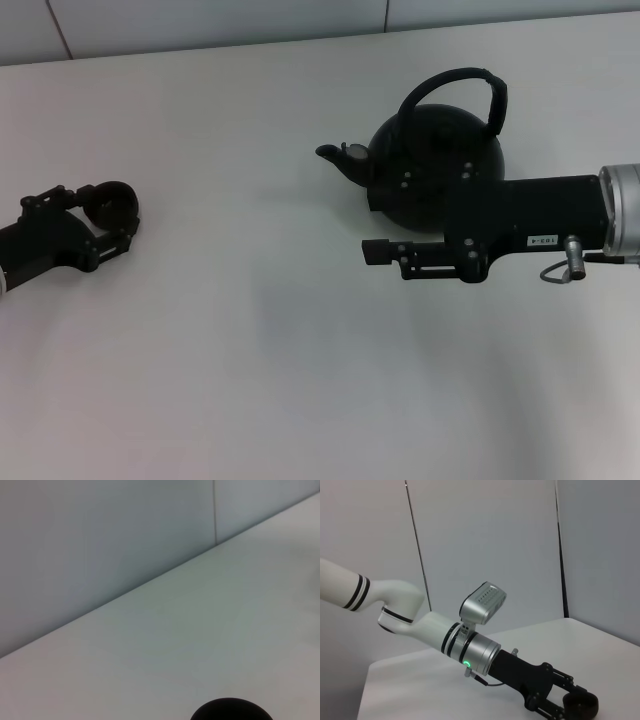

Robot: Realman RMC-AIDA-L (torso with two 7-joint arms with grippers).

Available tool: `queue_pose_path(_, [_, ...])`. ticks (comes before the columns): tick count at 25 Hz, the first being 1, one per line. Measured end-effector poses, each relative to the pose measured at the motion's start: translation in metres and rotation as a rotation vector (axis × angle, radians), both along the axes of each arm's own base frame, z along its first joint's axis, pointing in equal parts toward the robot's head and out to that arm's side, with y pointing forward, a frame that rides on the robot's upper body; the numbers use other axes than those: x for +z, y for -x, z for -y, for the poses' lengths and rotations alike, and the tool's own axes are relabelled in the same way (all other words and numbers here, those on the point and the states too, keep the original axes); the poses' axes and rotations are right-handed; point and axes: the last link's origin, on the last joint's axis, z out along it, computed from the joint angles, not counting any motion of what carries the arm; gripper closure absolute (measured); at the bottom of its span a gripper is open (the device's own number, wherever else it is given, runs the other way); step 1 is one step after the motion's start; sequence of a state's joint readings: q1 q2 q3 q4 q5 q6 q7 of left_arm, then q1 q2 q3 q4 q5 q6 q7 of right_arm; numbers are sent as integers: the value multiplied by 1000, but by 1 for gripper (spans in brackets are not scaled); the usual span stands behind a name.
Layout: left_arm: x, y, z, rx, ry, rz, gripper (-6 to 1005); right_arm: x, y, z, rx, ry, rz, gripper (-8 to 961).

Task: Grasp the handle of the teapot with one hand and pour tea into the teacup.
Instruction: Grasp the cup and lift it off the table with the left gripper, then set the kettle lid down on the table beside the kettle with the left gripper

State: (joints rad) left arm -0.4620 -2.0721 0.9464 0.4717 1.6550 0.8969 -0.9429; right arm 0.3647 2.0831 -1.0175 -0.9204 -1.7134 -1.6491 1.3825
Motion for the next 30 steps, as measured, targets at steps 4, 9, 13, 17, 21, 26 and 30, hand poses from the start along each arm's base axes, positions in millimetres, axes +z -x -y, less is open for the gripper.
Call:
queue_pose_path(4, [0, 0, 0, -4, 1, -5, 276, 0, 0, 0, -1, 1, 0, 355])
queue_pose_path(9, [-3, -7, 4, -42, 32, 28, 308, -1, 0, 1, 0, 3, 1, 355])
queue_pose_path(13, [-6, -20, 9, -112, 82, 63, 305, -1, 0, 0, 3, 5, 2, 355])
queue_pose_path(17, [-11, -29, 12, -159, 129, 67, 302, -2, 2, 0, 7, 7, 2, 355])
queue_pose_path(21, [-20, -38, 11, -197, 170, 55, 299, -3, 2, 1, 9, 12, -2, 355])
queue_pose_path(26, [-29, -45, 11, -223, 211, 37, 295, -3, 3, 2, 11, 17, -3, 355])
queue_pose_path(30, [-31, -46, 10, -223, 215, 30, 292, -4, 2, 2, 8, 20, -5, 355])
